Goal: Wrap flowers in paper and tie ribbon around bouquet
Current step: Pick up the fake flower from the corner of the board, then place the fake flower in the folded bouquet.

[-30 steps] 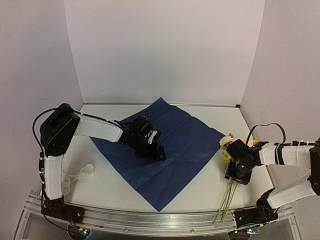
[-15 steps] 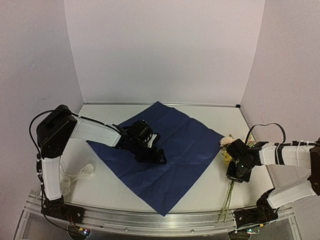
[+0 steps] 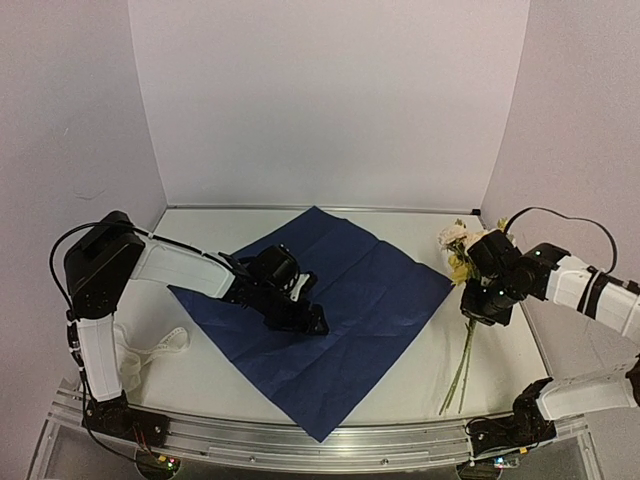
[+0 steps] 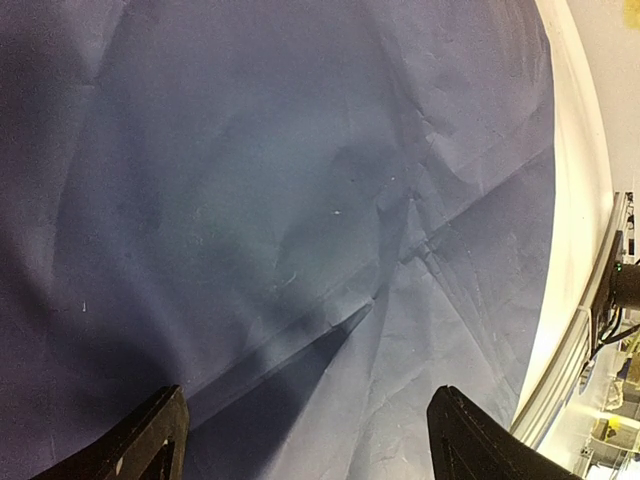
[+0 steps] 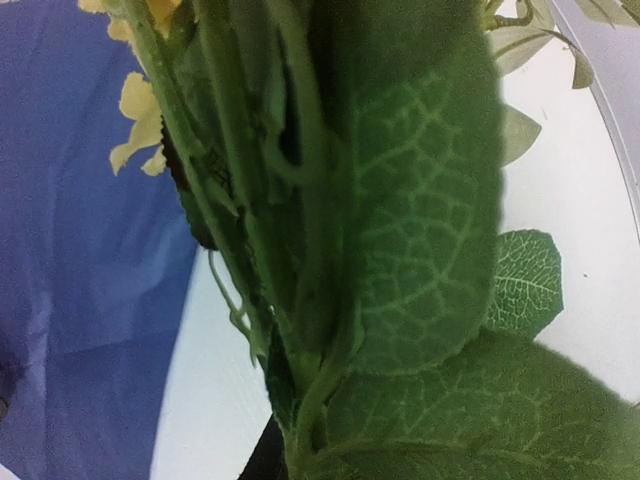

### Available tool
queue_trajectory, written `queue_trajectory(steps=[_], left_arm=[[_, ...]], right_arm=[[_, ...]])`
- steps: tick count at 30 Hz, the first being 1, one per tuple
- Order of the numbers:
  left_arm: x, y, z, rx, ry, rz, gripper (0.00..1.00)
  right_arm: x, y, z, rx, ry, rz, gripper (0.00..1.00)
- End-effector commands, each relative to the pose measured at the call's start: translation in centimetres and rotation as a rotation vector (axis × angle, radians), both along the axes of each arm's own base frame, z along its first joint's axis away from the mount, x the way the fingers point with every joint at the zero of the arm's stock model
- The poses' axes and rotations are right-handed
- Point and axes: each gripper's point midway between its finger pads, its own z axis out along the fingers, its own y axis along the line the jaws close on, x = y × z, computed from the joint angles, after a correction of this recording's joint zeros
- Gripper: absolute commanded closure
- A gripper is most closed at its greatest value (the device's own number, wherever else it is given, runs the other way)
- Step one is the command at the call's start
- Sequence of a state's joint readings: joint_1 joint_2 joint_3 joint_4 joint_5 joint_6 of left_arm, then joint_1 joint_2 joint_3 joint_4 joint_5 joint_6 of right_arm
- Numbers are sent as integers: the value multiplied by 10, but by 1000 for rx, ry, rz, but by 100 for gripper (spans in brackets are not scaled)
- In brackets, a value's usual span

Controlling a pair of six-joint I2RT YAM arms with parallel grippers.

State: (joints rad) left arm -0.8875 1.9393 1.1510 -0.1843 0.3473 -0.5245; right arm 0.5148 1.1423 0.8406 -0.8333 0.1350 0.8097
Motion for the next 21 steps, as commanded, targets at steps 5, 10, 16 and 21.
queue_trajectory(steps=[5, 10, 16, 21], left_arm=[[-40, 42, -27, 147, 121, -26, 16], [-45, 50, -19, 133, 107, -29, 15], [-22, 40, 44, 44, -16, 20, 12], [16, 82, 85, 25, -83, 207, 10]], right_arm=[[52, 44, 52, 56, -91, 68, 100], [84, 91, 70, 95, -129, 137, 100], [131, 161, 72, 231, -178, 206, 100], [166, 224, 77, 318, -226, 293, 100]])
